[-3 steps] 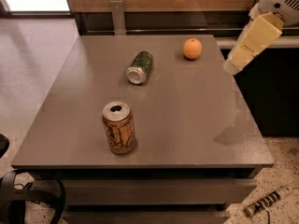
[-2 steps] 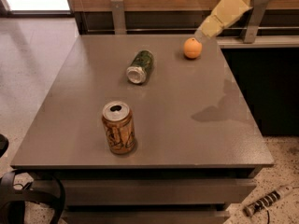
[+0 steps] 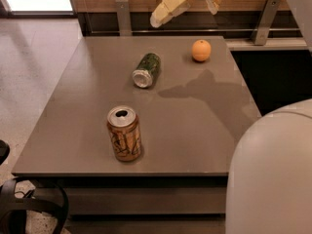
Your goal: Place green can upright
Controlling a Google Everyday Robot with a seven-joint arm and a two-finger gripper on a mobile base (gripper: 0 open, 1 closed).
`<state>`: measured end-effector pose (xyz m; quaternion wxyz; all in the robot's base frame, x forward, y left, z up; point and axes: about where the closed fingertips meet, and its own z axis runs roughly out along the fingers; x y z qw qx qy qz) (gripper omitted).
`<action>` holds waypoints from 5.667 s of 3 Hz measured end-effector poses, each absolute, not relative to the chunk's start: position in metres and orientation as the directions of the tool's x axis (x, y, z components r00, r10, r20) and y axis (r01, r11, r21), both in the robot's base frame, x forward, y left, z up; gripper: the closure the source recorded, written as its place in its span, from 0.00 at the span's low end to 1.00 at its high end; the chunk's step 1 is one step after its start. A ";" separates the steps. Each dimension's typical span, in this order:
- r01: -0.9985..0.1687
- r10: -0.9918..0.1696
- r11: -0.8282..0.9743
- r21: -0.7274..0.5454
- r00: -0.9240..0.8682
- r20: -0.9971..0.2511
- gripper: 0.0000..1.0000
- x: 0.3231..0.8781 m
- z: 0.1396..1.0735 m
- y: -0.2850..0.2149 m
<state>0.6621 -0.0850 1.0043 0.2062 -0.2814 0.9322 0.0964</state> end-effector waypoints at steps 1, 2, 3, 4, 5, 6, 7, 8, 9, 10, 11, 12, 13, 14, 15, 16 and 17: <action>-0.573 -0.491 0.818 0.057 -0.745 -0.451 0.00 0.663 1.006 -0.085; -0.572 -0.490 0.819 0.057 -0.746 -0.451 0.00 0.663 1.006 -0.085; -0.477 -0.414 0.876 0.068 -0.817 -0.403 0.00 0.670 0.996 -0.083; -0.307 -0.274 0.950 0.060 -0.909 -0.315 0.00 0.683 0.976 -0.074; -0.075 -0.063 0.996 0.041 -0.969 -0.239 0.00 0.718 0.938 -0.041; 0.056 0.065 0.997 0.053 -0.977 -0.204 0.00 0.734 0.915 -0.016; 0.155 0.161 0.987 0.047 -0.967 -0.195 0.00 0.738 0.910 0.003; 0.241 0.243 0.970 0.037 -0.950 -0.195 0.00 0.733 0.917 0.016; 0.265 0.270 0.963 0.052 -0.950 -0.156 0.00 0.723 0.916 0.023; 0.274 0.283 0.957 0.091 -0.955 -0.094 0.00 0.711 0.909 0.024; 0.271 0.284 0.956 0.111 -0.950 -0.128 0.00 0.722 0.908 0.028; 0.268 0.285 0.955 0.125 -0.948 -0.145 0.00 0.729 0.906 0.031; 0.281 0.291 0.953 0.112 -0.953 -0.083 0.00 0.728 0.883 0.031; 0.302 0.307 0.948 0.098 -0.951 -0.039 0.00 0.725 0.868 0.028; 0.323 0.325 0.942 0.095 -0.946 -0.009 0.00 0.724 0.856 0.022; 0.329 0.329 0.938 0.108 -0.944 0.013 0.00 0.722 0.848 0.014; 0.317 0.316 0.942 0.110 -0.948 0.029 0.00 0.720 0.842 0.011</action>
Offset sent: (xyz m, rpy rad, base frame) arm 0.0118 -0.0011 -0.0097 0.0396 0.0907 -0.1596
